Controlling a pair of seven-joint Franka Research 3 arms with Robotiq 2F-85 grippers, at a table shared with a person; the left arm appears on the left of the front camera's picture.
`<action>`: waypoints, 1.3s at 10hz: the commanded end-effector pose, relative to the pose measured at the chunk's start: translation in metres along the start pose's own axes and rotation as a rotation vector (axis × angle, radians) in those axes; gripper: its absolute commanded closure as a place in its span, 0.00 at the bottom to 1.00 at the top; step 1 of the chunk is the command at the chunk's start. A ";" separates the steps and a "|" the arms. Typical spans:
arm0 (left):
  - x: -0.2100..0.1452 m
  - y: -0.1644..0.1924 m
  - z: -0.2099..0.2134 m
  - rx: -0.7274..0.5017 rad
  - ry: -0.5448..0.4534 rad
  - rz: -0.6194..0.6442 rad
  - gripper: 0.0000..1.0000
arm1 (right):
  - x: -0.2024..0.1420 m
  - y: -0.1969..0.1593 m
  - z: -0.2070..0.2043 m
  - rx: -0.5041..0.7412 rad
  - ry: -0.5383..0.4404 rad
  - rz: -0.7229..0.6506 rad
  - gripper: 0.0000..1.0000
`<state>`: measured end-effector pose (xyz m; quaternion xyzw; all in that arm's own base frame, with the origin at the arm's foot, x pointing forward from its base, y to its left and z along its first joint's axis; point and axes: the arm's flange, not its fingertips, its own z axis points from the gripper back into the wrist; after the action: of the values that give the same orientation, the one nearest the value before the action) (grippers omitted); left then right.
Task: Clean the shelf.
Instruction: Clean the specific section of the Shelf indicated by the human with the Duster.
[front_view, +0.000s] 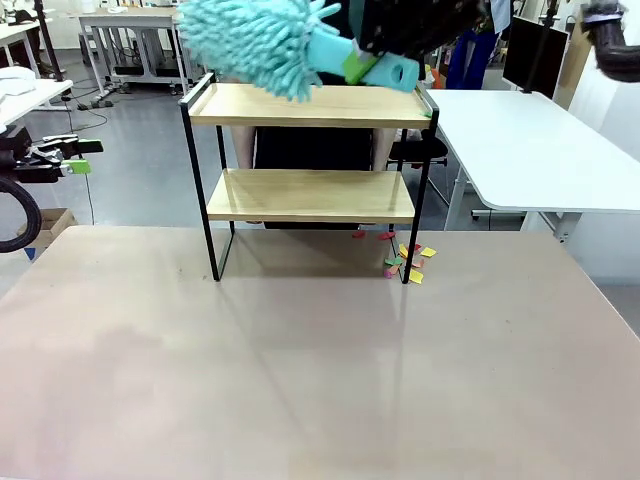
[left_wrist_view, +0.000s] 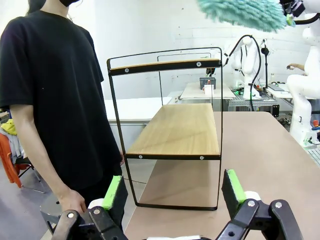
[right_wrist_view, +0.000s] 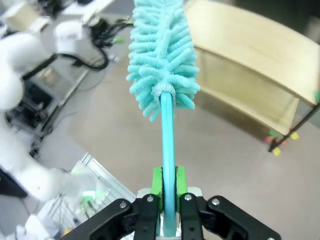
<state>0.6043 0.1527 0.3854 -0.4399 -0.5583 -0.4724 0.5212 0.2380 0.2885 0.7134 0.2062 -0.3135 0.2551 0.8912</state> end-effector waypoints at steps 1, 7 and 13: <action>0.002 0.000 0.000 0.000 0.003 -0.017 0.00 | -0.015 -0.013 0.002 0.093 0.060 0.127 0.87; 0.002 0.000 0.000 0.000 0.003 -0.017 0.00 | -0.091 -0.024 -0.004 0.017 0.412 0.380 0.87; 0.002 0.000 0.000 0.000 0.003 -0.017 0.00 | -0.164 -0.108 -0.028 0.061 0.580 0.379 0.87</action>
<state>0.6043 0.1527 0.3855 -0.4399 -0.5583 -0.4724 0.5212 0.2002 0.1844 0.5700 0.0792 -0.0616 0.4712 0.8763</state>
